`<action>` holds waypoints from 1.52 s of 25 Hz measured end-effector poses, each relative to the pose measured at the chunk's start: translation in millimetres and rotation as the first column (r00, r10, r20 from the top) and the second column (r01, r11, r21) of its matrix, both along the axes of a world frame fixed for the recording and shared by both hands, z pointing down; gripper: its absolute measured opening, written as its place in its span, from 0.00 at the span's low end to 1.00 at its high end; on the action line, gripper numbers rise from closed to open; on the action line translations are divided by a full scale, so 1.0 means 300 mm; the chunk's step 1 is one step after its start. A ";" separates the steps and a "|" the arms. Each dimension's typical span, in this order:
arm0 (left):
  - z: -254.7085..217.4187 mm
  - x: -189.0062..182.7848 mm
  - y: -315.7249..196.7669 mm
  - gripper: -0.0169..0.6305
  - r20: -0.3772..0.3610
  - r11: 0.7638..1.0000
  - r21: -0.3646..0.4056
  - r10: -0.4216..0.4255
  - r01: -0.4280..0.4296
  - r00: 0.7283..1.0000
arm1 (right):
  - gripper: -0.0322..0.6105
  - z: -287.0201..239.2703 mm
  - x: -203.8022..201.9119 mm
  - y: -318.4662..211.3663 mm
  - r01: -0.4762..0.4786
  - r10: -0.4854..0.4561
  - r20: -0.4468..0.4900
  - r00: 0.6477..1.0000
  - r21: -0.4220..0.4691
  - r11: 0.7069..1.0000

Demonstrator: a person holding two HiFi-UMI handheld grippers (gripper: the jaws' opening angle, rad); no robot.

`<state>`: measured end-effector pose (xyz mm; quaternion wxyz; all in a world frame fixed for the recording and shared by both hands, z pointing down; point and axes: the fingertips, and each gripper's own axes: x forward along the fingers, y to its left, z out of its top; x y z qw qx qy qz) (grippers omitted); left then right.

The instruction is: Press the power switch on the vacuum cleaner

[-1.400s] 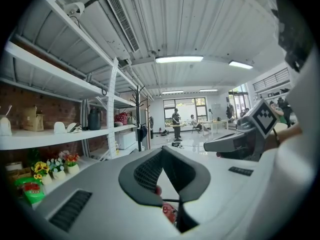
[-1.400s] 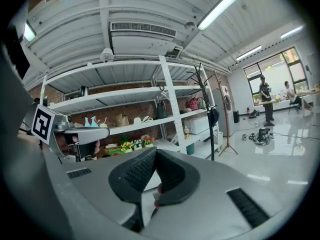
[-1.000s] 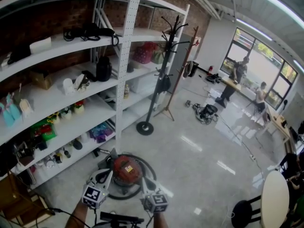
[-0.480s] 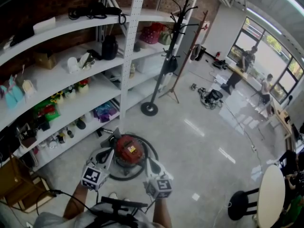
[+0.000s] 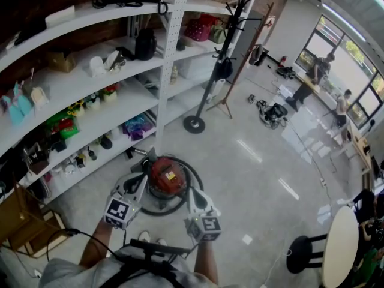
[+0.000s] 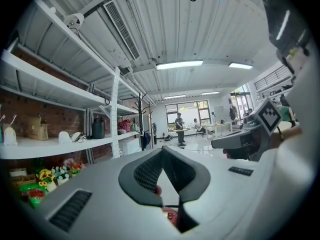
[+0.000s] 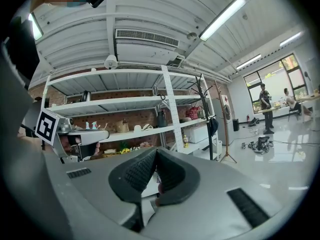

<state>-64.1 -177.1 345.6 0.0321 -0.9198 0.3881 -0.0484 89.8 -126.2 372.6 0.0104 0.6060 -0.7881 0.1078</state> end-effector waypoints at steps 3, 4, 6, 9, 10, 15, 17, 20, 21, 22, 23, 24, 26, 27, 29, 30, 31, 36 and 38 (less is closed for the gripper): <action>0.016 -0.003 -0.007 0.04 0.008 1.000 -0.006 0.007 -0.007 1.000 | 0.07 0.008 -0.006 -0.008 0.006 -0.006 0.006 1.000 -0.006 1.000; 0.023 -0.006 -0.010 0.04 0.022 1.000 -0.003 0.012 -0.012 1.000 | 0.07 0.006 -0.008 -0.012 0.006 -0.006 0.007 1.000 -0.005 1.000; 0.030 -0.009 -0.014 0.04 0.023 1.000 -0.012 0.013 -0.012 1.000 | 0.07 0.006 -0.009 -0.019 0.006 -0.006 0.007 1.000 0.000 1.000; 0.027 -0.010 -0.018 0.04 -0.005 1.000 -0.029 0.003 -0.003 1.000 | 0.07 0.012 -0.013 -0.023 0.004 -0.004 0.000 1.000 -0.008 1.000; 0.028 -0.011 -0.019 0.04 -0.006 1.000 -0.030 0.001 -0.001 1.000 | 0.07 0.014 -0.015 -0.023 0.004 -0.004 0.002 1.000 -0.015 1.000; 0.026 -0.009 -0.028 0.04 0.019 1.000 -0.021 0.009 -0.008 1.000 | 0.07 0.008 -0.026 -0.036 0.016 -0.016 0.006 1.000 -0.011 1.000; 0.031 -0.011 -0.032 0.04 0.041 1.000 -0.007 0.017 -0.017 0.999 | 0.07 0.006 -0.029 -0.042 0.019 -0.019 0.007 1.000 -0.007 1.000; 0.030 -0.017 -0.033 0.04 0.031 1.000 -0.012 0.011 -0.010 0.999 | 0.07 0.007 -0.034 -0.045 0.021 -0.021 0.007 1.000 -0.004 1.000; 0.034 -0.021 -0.033 0.04 0.031 1.000 -0.014 0.009 -0.009 0.999 | 0.07 0.009 -0.037 -0.044 0.020 -0.019 0.009 1.000 -0.009 1.000; 0.041 -0.025 -0.034 0.04 0.039 1.000 -0.012 0.011 -0.010 0.999 | 0.07 0.012 -0.038 -0.045 0.018 -0.017 0.010 1.000 -0.012 1.000; 0.047 -0.029 -0.036 0.04 0.047 1.000 -0.012 0.012 -0.011 0.999 | 0.07 0.014 -0.038 -0.046 0.016 -0.016 0.011 1.000 -0.011 1.000; 0.050 -0.031 -0.037 0.04 0.049 1.000 -0.015 0.011 -0.010 0.999 | 0.07 0.015 -0.037 -0.047 0.015 -0.015 0.011 1.000 -0.012 1.000; 0.053 -0.033 -0.038 0.04 0.048 1.000 -0.021 0.008 -0.007 0.999 | 0.07 0.021 -0.037 -0.047 0.017 -0.017 0.013 1.000 -0.019 1.000; 0.054 -0.034 -0.039 0.04 0.051 1.000 -0.020 0.008 -0.007 0.999 | 0.07 0.023 -0.038 -0.047 0.017 -0.017 0.014 1.000 -0.021 1.000; 0.054 -0.034 -0.038 0.04 0.052 1.000 -0.017 0.009 -0.008 0.999 | 0.07 0.025 -0.038 -0.044 0.015 -0.015 0.012 1.000 -0.025 1.000; 0.054 -0.034 -0.037 0.04 0.052 1.000 -0.016 0.010 -0.009 0.999 | 0.07 0.028 -0.038 -0.042 0.015 -0.015 0.008 1.000 -0.024 1.000; 0.053 -0.034 -0.035 0.04 0.054 1.000 -0.014 0.012 -0.011 0.998 | 0.07 0.034 -0.037 -0.042 0.018 -0.018 0.006 1.000 -0.020 1.000; 0.060 -0.033 -0.029 0.04 0.060 1.000 -0.017 0.013 -0.012 0.998 | 0.07 0.017 -0.041 -0.037 0.020 -0.019 0.008 1.000 -0.015 1.000; 0.065 -0.036 -0.026 0.04 0.059 1.000 -0.020 0.011 -0.010 0.998 | 0.07 0.018 -0.042 -0.035 0.017 -0.017 0.010 1.000 -0.016 1.000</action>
